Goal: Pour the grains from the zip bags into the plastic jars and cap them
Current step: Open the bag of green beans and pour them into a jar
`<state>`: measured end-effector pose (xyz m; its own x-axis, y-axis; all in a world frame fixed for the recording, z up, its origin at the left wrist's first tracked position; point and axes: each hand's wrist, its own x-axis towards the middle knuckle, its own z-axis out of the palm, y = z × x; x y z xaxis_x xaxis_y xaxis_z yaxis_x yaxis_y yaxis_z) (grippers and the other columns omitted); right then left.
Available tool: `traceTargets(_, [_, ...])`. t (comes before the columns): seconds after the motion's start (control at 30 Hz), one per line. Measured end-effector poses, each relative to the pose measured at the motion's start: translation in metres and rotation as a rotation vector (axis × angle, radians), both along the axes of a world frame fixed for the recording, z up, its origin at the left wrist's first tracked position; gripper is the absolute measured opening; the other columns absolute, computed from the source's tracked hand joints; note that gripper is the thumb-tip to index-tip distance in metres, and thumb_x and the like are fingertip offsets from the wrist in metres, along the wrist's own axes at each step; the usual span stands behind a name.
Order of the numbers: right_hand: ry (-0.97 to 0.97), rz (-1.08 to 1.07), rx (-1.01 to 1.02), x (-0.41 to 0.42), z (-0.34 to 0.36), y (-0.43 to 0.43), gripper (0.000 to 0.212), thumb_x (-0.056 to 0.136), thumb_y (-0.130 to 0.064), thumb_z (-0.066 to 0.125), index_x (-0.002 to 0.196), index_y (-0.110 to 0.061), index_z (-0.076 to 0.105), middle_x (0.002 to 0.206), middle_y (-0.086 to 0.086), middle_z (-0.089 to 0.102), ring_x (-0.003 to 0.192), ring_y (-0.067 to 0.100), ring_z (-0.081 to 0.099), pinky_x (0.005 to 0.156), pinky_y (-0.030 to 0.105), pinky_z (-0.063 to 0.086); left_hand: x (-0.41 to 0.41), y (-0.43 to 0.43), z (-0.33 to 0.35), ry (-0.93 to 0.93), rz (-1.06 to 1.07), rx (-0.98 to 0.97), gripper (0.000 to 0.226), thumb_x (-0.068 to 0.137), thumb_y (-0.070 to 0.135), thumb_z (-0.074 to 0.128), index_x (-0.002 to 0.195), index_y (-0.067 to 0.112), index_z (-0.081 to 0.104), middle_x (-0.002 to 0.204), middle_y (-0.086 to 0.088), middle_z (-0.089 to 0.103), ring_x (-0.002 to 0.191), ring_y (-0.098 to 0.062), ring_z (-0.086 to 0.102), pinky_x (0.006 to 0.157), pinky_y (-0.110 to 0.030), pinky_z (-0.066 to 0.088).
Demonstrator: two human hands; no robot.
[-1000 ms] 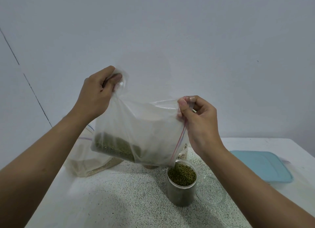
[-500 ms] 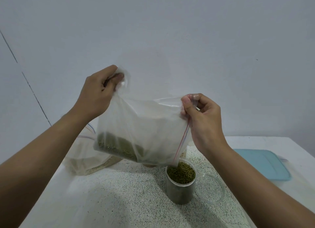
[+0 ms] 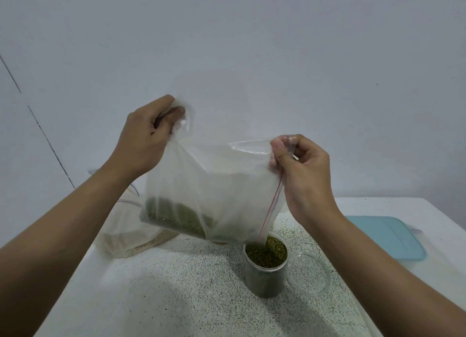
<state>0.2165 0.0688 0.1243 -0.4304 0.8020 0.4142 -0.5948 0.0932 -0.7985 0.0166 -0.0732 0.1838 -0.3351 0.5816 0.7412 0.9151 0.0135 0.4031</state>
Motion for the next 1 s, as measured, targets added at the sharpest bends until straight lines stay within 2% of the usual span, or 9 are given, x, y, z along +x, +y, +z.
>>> traceTargets(0.07, [0.004,-0.002,-0.008,0.0,-0.001,0.0,0.021,0.094,0.001,0.065,0.077,-0.01,0.06,0.072,-0.009,0.061,0.06,0.007,0.054,0.064,0.017,0.051,0.001,0.0,0.001,0.002,-0.002,0.006,0.033,0.106,0.01,0.049,0.077,0.0,0.036,0.068,-0.004,0.03,0.061,-0.012,0.024,0.053,-0.02,0.023])
traceTargets(0.17, [0.012,0.004,-0.014,0.0,-0.002,-0.001,0.02,0.094,0.001,0.065,0.078,-0.009,0.061,0.073,-0.008,0.061,0.061,0.006,0.053,0.064,0.018,0.051,0.001,-0.002,0.002,0.011,0.002,0.009,0.034,0.106,0.011,0.049,0.077,0.001,0.036,0.072,-0.01,0.032,0.061,-0.01,0.024,0.053,-0.021,0.022])
traceTargets(0.43, [-0.004,0.021,0.024,-0.003,0.001,-0.003,0.016,0.094,0.0,0.065,0.08,-0.008,0.063,0.074,-0.008,0.06,0.062,0.007,0.055,0.065,0.017,0.052,-0.011,-0.009,-0.009,-0.047,0.059,0.065,0.035,0.106,0.016,0.05,0.078,-0.001,0.039,0.07,-0.009,0.033,0.061,-0.015,0.028,0.054,-0.025,0.025])
traceTargets(0.57, [-0.002,0.059,0.047,-0.008,0.003,-0.004,0.009,0.094,0.001,0.065,0.086,-0.003,0.064,0.076,-0.003,0.061,0.063,0.008,0.057,0.067,0.018,0.053,-0.022,-0.019,-0.022,-0.155,0.078,0.124,0.037,0.106,0.026,0.049,0.087,-0.006,0.049,0.08,-0.031,0.043,0.068,-0.04,0.038,0.058,-0.036,0.034])
traceTargets(0.67, [0.011,0.092,0.057,-0.011,0.003,-0.003,0.006,0.093,0.001,0.066,0.088,-0.002,0.065,0.077,-0.001,0.062,0.065,0.01,0.059,0.069,0.019,0.054,-0.021,-0.027,-0.03,-0.249,0.077,0.18,0.03,0.108,0.019,0.048,0.094,-0.007,0.055,0.086,-0.031,0.05,0.069,-0.024,0.044,0.058,-0.022,0.042])
traceTargets(0.73, [0.005,0.104,0.069,-0.013,0.003,-0.002,0.003,0.093,0.0,0.066,0.09,-0.001,0.066,0.076,-0.003,0.063,0.066,0.01,0.061,0.07,0.02,0.054,-0.021,-0.032,-0.037,-0.299,0.076,0.209,0.027,0.109,0.017,0.047,0.097,-0.004,0.058,0.083,-0.025,0.052,0.07,-0.016,0.047,0.059,-0.021,0.042])
traceTargets(0.8, [-0.013,0.114,0.086,-0.016,0.002,-0.003,0.003,0.093,0.0,0.067,0.09,-0.002,0.067,0.075,-0.004,0.064,0.066,0.012,0.062,0.071,0.024,0.054,-0.024,-0.036,-0.045,-0.358,0.081,0.246,0.027,0.109,0.018,0.046,0.097,-0.003,0.059,0.075,-0.008,0.055,0.065,-0.01,0.047,0.059,-0.022,0.042])
traceTargets(0.87, [-0.034,0.129,0.108,-0.02,0.003,-0.004,0.005,0.093,-0.001,0.068,0.089,-0.004,0.068,0.075,-0.005,0.065,0.065,0.012,0.063,0.073,0.031,0.053,-0.025,-0.04,-0.053,-0.418,0.091,0.292,0.027,0.109,0.019,0.046,0.097,0.0,0.06,0.065,0.012,0.053,0.059,-0.001,0.046,0.055,-0.014,0.041])
traceTargets(1.0, [-0.059,0.155,0.139,-0.027,0.005,-0.009,0.007,0.093,0.0,0.068,0.088,-0.005,0.067,0.073,-0.006,0.066,0.065,0.013,0.064,0.074,0.035,0.052,-0.025,-0.047,-0.067,-0.499,0.121,0.351,0.025,0.11,0.019,0.046,0.098,0.003,0.06,0.067,0.008,0.049,0.055,0.002,0.045,0.053,-0.007,0.038])
